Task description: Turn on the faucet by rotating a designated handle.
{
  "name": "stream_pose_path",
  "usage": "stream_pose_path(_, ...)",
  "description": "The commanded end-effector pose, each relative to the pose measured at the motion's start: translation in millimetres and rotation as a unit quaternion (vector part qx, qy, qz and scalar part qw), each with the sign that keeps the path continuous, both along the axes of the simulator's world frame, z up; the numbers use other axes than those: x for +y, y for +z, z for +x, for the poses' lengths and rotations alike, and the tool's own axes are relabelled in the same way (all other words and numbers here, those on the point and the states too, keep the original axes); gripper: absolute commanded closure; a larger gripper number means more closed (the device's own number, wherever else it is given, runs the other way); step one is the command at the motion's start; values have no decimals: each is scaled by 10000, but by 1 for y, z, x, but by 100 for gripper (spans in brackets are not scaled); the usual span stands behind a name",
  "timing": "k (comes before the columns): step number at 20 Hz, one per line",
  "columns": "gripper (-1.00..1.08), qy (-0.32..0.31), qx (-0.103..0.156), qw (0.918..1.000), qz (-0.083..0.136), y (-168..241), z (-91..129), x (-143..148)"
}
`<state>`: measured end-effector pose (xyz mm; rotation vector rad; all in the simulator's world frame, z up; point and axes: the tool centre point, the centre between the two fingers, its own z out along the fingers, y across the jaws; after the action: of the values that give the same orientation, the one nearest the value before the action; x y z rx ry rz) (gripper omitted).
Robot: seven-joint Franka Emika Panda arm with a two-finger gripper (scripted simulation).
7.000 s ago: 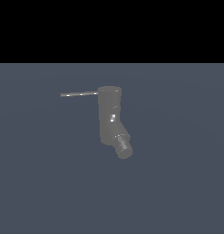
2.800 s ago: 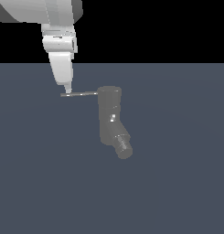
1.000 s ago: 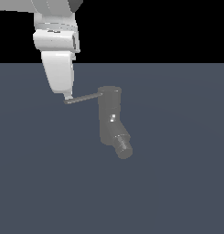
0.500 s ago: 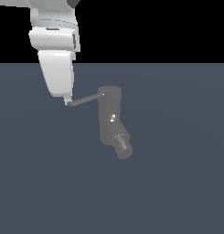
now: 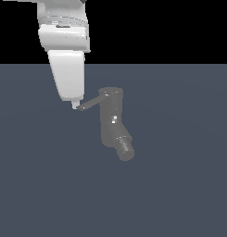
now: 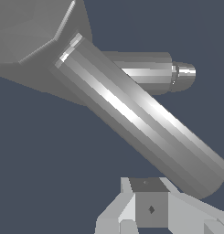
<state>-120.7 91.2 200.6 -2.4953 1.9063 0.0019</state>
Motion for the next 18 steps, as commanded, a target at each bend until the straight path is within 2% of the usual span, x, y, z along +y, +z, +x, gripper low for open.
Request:
stream_pose_path(1,108,-81,-3,10000,-2,0,-3,-16)
stream_pose_path(18,108,-77,-1,10000,-7,1,-35,-70)
